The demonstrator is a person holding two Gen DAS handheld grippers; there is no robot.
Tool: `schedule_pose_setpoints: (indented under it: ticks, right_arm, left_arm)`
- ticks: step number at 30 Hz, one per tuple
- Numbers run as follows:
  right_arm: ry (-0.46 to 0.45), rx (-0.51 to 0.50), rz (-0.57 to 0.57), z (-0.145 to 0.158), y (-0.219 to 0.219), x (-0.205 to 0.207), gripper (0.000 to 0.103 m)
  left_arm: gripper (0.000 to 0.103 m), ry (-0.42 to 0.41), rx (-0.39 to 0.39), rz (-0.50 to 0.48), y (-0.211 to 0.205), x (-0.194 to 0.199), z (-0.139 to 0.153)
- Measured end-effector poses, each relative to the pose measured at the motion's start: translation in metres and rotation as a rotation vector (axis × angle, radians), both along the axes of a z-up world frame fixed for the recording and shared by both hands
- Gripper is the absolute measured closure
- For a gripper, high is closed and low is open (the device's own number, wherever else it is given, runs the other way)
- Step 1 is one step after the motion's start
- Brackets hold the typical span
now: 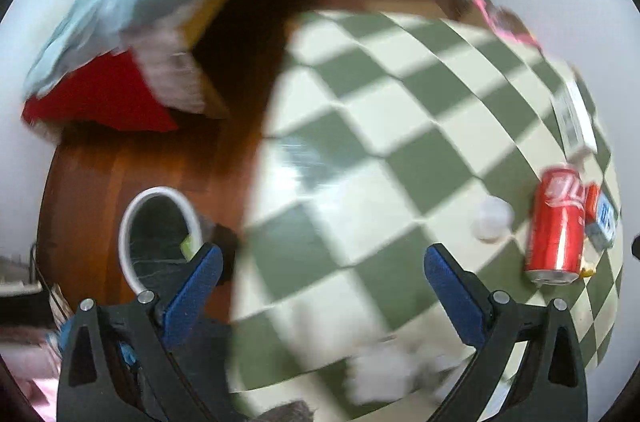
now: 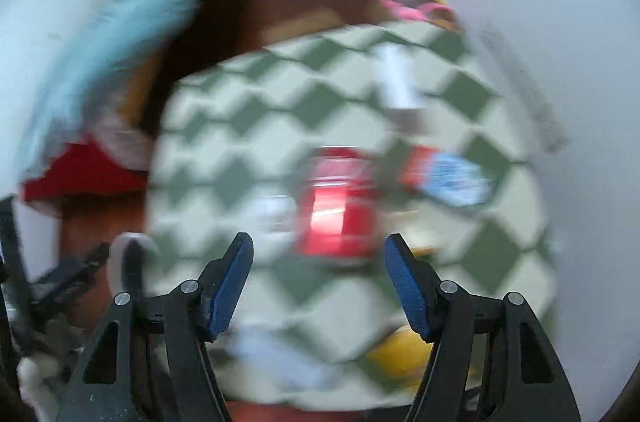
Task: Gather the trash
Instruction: 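Move both tools back over the table, then grasp the red Coca-Cola can with the left gripper while the right grasps the milk carton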
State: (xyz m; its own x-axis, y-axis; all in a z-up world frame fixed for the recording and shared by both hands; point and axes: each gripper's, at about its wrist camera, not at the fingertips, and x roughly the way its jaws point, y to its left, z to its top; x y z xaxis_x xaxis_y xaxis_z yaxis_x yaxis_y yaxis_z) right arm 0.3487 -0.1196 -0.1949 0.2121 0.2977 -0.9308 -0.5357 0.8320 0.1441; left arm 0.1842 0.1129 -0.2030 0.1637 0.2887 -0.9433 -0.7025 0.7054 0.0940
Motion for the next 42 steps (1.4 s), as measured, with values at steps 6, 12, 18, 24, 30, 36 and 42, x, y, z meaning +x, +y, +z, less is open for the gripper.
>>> schedule_pose_setpoints:
  ticks: [6, 12, 18, 24, 30, 36, 42]
  right_arm:
    - [0.031, -0.251, 0.096, -0.063, -0.011, 0.081, 0.033]
    - [0.070, -0.334, 0.305, -0.100, 0.017, 0.102, 0.029]
    - [0.127, -0.334, 0.350, -0.125, 0.028, 0.115, 0.032]
    - [0.193, -0.269, 0.083, -0.121, -0.020, 0.132, 0.040]
    - [0.260, -0.226, -0.125, -0.125, -0.081, 0.144, 0.041]
    - [0.278, -0.217, -0.124, -0.133, -0.093, 0.145, 0.036]
    - [0.228, -0.291, -0.047, -0.135, -0.065, 0.117, 0.035]
  left_arm:
    - [0.000, 0.092, -0.073, -0.056, -0.031, 0.067, -0.037]
    - [0.000, 0.124, -0.061, -0.058, -0.028, 0.090, -0.044]
    - [0.000, 0.097, -0.038, -0.089, -0.033, 0.101, -0.028]
    - [0.000, 0.050, -0.114, -0.229, -0.065, 0.128, -0.012]
    - [0.001, 0.107, -0.185, -0.355, -0.098, 0.167, -0.032]
    - [0.007, 0.172, -0.256, -0.413, -0.111, 0.183, -0.067]
    - [0.041, 0.149, -0.255, -0.402, -0.107, 0.184, -0.074]
